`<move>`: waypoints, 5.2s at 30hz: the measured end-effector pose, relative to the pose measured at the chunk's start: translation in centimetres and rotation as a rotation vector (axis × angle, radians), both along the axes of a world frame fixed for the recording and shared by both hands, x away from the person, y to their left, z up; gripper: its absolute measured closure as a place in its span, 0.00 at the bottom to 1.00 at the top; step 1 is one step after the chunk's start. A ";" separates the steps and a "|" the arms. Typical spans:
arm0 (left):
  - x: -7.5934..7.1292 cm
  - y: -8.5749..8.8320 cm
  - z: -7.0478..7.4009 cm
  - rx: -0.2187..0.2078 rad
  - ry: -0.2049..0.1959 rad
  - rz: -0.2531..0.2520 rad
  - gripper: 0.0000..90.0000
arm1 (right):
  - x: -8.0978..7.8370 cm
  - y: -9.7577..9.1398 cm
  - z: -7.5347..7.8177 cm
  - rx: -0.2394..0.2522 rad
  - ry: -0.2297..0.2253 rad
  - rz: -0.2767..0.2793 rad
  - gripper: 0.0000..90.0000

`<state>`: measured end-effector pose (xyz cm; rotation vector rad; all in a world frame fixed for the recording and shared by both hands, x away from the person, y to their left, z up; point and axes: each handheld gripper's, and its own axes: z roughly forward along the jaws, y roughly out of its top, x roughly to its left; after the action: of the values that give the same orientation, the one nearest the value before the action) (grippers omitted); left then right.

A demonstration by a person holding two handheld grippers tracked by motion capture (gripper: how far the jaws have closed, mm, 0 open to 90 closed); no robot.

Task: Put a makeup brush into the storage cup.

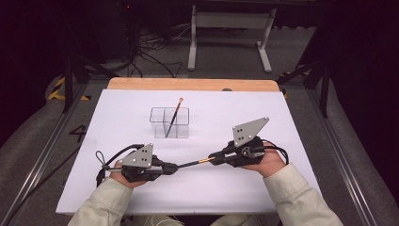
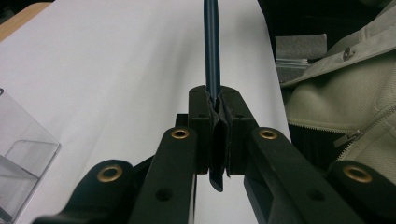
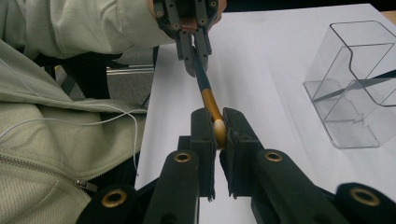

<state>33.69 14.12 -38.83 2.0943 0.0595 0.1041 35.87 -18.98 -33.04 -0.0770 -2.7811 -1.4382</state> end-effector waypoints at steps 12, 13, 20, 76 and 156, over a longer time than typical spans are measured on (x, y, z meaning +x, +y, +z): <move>0.0 0.0 -0.1 -0.002 0.003 -0.001 0.93 | -0.1 0.1 0.2 -0.014 -0.008 0.008 0.94; 0.1 0.0 -0.1 -0.004 0.004 0.000 0.93 | -0.1 0.1 0.3 -0.016 -0.005 0.009 0.94; 0.3 0.0 0.0 -0.013 0.020 0.015 0.78 | -0.3 0.3 1.0 -0.049 -0.021 0.006 0.95; 1.2 -4.7 -0.7 -0.010 0.160 -0.045 0.89 | -0.5 4.8 2.9 -0.178 -0.058 0.071 0.95; 5.1 0.2 3.1 -0.153 0.035 0.345 0.92 | -1.1 -11.7 -5.5 0.305 -0.146 -0.735 0.00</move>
<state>38.74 14.30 -35.70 1.9157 0.4371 0.2628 34.77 -30.72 -38.50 -1.1270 -2.7164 -2.0478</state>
